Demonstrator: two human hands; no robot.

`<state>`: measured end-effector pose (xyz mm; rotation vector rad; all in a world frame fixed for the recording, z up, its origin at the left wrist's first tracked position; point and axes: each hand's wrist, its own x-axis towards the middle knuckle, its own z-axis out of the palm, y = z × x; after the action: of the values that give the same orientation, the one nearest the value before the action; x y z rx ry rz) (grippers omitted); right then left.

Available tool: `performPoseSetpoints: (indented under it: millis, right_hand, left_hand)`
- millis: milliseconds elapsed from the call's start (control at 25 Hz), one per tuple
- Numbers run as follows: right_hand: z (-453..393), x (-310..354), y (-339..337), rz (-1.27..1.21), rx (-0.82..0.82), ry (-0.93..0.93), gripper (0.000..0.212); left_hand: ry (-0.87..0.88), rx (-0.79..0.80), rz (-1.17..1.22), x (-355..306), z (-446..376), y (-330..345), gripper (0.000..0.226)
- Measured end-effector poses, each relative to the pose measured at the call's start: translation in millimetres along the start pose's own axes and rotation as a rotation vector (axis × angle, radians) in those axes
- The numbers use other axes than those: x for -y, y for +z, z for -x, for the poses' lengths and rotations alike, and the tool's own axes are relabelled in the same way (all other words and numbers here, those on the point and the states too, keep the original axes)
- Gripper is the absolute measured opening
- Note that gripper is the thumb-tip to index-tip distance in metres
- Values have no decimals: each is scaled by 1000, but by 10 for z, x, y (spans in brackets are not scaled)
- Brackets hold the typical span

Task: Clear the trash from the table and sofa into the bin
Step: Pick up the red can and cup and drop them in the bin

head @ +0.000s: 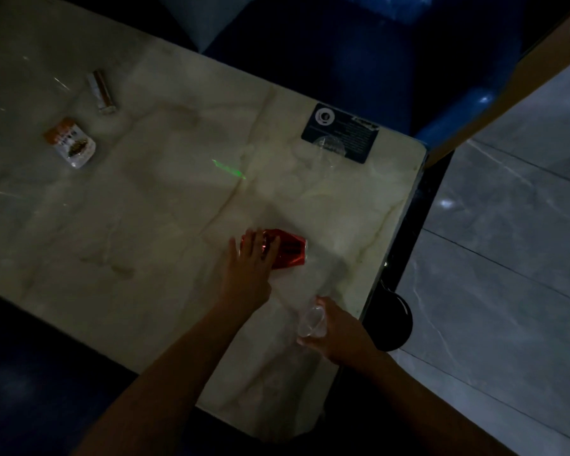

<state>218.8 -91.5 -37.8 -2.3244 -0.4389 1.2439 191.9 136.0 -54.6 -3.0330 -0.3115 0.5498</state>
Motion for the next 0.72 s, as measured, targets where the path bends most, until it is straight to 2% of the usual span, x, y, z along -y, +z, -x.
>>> performPoseSetpoints:
  millis: [120,280,360,440,560,640,720]
  right_hand:
    - [-23,-23,20,12,6,-16,98]
    - [-53,-72,43,15,12,-8,103]
    - [-64,-64,26,10,44,-3,107]
    - [-96,-41,-66,12,113,6,110]
    - [-150,65,-347,-66,162,65,93]
    - [-134,220,-539,-195,103,51,84]
    - [-36,423,-654,-339,57,-18,75]
  left_hand:
    - [-58,110,10,6,-71,40,88]
    - [-130,90,146,-14,-48,56,64]
    - [-213,74,371,8,16,4,54]
    - [-315,75,718,48,144,-78,44]
    - [-447,85,1232,108,430,-234,22]
    - [-518,77,1443,117,667,-331,19]
    - [-553,61,1530,74,942,-408,21]
